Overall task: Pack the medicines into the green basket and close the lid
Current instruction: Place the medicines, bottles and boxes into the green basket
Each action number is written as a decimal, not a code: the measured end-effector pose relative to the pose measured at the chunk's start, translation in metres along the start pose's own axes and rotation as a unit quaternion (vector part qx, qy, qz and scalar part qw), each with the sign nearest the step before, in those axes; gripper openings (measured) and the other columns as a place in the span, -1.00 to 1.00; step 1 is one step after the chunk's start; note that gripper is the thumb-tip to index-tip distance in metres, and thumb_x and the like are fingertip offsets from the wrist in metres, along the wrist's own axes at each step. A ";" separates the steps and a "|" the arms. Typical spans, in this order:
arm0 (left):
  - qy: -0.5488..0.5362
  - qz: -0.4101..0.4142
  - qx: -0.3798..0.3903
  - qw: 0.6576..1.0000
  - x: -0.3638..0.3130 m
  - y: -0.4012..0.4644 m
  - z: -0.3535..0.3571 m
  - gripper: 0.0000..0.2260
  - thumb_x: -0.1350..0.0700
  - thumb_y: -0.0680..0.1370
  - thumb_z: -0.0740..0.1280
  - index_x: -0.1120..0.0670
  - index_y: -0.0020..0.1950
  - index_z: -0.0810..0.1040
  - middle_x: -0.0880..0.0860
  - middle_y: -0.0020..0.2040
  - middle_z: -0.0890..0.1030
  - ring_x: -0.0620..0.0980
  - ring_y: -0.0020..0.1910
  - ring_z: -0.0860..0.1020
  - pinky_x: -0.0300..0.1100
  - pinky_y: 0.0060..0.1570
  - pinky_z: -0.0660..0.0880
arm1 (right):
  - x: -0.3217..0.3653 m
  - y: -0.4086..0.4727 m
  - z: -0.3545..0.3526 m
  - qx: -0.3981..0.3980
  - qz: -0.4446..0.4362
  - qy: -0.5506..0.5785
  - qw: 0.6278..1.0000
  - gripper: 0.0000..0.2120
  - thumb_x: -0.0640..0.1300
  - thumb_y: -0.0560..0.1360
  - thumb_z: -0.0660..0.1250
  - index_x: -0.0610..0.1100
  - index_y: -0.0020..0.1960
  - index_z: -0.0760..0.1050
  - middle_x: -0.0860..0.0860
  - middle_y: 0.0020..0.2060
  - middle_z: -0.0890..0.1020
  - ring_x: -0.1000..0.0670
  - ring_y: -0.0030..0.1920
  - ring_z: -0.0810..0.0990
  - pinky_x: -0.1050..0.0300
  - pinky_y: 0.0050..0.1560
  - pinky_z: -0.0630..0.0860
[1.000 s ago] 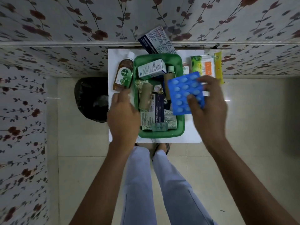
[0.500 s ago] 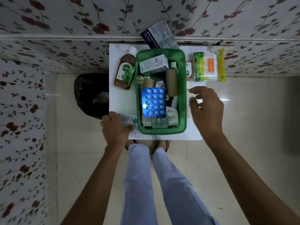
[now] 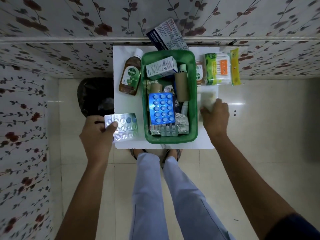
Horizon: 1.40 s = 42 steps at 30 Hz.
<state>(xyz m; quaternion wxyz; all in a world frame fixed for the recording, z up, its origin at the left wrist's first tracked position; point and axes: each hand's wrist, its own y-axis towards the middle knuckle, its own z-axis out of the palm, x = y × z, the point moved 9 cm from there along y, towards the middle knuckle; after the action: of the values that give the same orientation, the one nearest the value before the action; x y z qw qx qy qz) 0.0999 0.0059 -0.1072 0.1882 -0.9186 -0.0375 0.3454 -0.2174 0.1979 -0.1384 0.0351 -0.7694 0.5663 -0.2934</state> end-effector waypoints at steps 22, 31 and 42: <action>-0.090 0.129 -0.007 0.988 -0.108 -0.002 -0.010 -0.89 0.14 0.46 0.33 -0.02 -0.06 0.46 -0.21 -0.32 0.60 -0.27 -0.32 0.54 -0.26 -0.26 0.51 | 0.092 -0.042 -0.061 0.027 -0.306 0.061 0.950 -0.80 -0.30 0.45 0.27 -0.15 0.00 0.60 -0.05 -0.16 0.69 0.03 -0.25 0.60 0.45 -0.15 0.42; 0.214 0.318 0.244 0.891 -0.160 -0.051 0.127 -0.75 0.34 0.48 0.24 0.13 0.11 0.51 0.20 0.03 0.62 0.21 -0.02 0.56 0.02 -0.11 0.50 | 0.050 -0.011 -0.069 -0.030 -0.201 0.059 0.977 -0.76 -0.22 0.48 0.26 -0.13 0.13 0.54 -0.08 0.00 0.66 -0.03 -0.07 0.60 0.33 0.01 0.48; 0.052 0.210 -0.001 0.976 -0.139 0.045 0.061 -0.68 0.35 0.46 0.13 0.22 0.17 0.49 0.25 0.15 0.55 0.22 0.16 0.48 -0.05 0.17 0.37 | -0.014 0.115 -0.021 0.022 0.145 0.095 0.985 -0.26 0.17 0.40 0.34 -0.30 0.35 0.22 -0.22 0.30 0.44 -0.23 0.30 0.41 -0.08 0.26 0.38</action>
<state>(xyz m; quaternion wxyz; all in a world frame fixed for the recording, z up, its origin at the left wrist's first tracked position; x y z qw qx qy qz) -0.0479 -0.0435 -0.0798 0.1123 -0.9228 0.1657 0.3293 -0.3281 0.1756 -0.1714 0.0401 -0.6472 0.6657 -0.3694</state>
